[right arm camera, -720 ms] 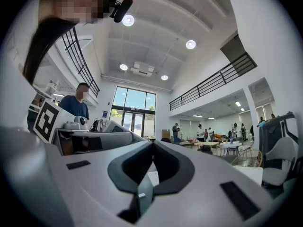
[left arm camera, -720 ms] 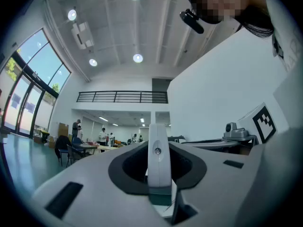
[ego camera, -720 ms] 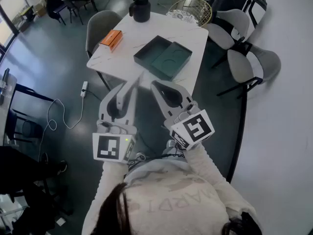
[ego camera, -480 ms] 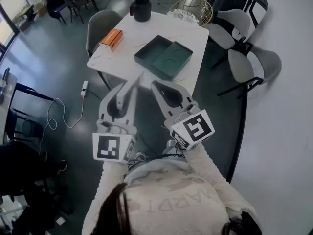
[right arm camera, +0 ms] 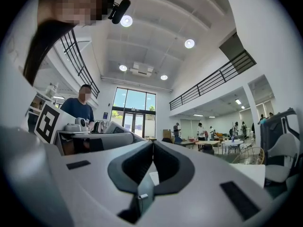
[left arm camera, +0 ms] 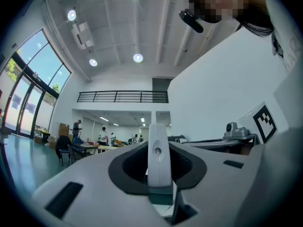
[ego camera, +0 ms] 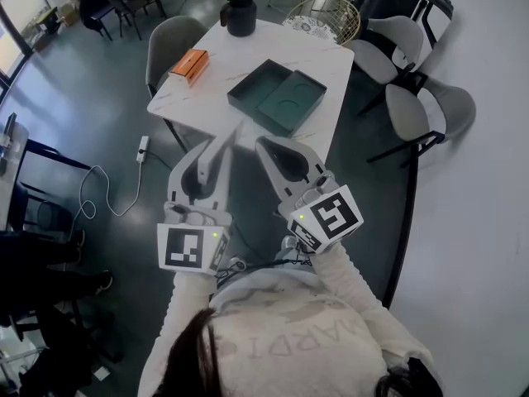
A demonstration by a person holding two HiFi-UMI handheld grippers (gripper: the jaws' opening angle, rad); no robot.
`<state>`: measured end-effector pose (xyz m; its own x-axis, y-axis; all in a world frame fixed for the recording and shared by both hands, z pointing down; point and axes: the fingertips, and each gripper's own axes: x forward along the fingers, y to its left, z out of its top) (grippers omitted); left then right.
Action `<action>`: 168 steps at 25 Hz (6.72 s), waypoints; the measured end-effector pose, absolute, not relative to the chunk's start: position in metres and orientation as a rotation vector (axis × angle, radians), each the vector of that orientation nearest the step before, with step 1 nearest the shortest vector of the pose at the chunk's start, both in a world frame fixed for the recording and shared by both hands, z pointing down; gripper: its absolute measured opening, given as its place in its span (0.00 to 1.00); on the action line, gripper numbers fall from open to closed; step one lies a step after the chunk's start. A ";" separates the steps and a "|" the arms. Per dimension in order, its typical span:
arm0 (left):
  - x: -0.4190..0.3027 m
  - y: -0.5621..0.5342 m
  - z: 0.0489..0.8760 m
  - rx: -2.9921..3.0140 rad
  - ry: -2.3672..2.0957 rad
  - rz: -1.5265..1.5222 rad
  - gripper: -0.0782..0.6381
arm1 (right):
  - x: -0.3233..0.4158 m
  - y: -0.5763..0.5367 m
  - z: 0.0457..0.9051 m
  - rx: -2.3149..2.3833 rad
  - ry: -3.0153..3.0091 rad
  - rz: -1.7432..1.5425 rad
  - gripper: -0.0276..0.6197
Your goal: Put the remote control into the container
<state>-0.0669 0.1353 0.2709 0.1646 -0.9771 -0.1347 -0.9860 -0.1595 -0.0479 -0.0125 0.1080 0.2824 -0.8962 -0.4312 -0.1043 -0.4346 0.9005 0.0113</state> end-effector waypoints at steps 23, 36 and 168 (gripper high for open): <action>-0.114 0.144 0.290 -2.428 1.840 0.109 0.23 | -0.034 0.128 0.286 -0.894 2.900 0.016 0.07; -0.114 0.032 0.305 -2.445 1.843 0.055 0.23 | -0.028 0.005 0.292 -0.908 2.852 -0.030 0.07; -0.075 -0.267 0.604 -2.930 1.528 -1.422 0.23 | 0.004 -0.238 0.331 -1.057 2.845 -0.213 0.07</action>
